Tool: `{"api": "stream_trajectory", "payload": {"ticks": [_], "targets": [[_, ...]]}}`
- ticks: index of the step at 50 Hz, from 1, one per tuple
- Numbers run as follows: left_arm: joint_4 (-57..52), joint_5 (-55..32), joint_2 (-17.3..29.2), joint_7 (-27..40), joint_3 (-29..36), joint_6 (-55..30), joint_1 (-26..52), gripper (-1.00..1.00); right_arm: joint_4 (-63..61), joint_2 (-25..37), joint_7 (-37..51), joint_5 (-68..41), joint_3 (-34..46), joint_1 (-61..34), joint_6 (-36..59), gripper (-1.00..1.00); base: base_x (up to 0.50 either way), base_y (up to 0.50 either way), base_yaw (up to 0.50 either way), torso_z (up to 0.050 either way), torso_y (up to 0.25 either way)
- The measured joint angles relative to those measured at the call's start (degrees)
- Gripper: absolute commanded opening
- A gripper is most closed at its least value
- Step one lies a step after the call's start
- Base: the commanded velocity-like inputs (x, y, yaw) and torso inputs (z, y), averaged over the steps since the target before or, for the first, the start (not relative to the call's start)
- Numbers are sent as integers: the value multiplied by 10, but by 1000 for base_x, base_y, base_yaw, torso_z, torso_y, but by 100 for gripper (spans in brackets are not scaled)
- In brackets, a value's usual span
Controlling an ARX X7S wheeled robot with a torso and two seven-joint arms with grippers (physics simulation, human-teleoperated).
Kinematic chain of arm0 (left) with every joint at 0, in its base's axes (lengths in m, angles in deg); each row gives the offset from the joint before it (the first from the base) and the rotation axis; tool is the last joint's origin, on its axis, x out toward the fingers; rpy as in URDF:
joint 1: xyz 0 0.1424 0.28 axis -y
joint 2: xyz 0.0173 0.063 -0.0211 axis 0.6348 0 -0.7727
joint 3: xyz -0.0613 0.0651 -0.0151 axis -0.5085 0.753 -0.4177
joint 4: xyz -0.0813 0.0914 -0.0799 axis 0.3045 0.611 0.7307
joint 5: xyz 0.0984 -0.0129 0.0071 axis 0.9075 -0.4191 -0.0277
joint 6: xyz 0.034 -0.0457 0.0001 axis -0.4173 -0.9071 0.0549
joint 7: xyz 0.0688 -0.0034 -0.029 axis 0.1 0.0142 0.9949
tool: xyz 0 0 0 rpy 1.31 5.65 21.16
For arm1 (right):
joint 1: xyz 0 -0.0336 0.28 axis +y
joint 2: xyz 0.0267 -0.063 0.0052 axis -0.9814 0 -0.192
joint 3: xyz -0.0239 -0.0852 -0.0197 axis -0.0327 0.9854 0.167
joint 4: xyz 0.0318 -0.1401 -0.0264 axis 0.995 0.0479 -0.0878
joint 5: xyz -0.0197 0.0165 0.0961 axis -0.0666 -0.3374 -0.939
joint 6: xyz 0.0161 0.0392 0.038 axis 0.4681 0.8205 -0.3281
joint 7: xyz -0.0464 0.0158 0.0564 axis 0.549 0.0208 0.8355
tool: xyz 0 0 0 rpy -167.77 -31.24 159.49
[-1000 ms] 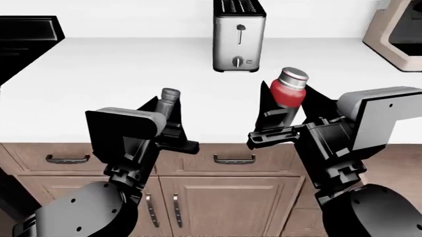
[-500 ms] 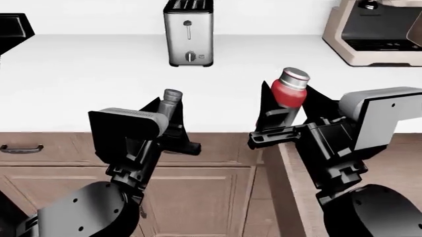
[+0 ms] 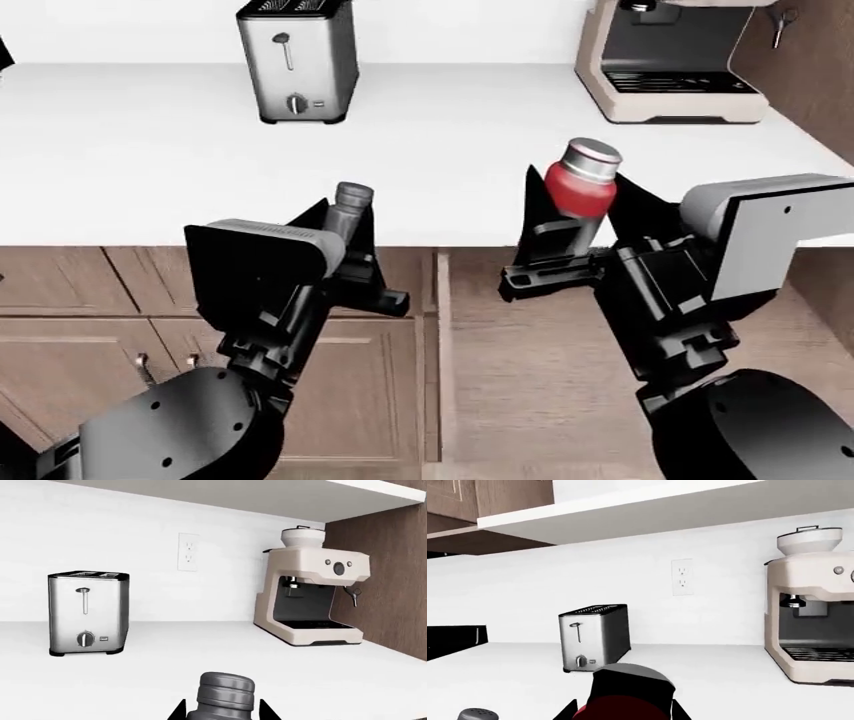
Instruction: Pick and place the shaker into the drawer. Then close the cabinet.
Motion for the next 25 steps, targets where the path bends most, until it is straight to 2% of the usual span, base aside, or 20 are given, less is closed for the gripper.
{"api": "stream_trajectory", "payload": {"ticks": [12, 25], "targets": [[0, 1, 0, -3, 1, 1, -4, -100, 2, 4, 7, -8, 1, 5, -4, -100, -122, -500, 0, 1, 0], [-1, 0, -1, -6, 2, -1, -4, -100, 7, 9, 13, -14, 7, 5, -8, -100, -8, -500, 0, 0, 0]]}}
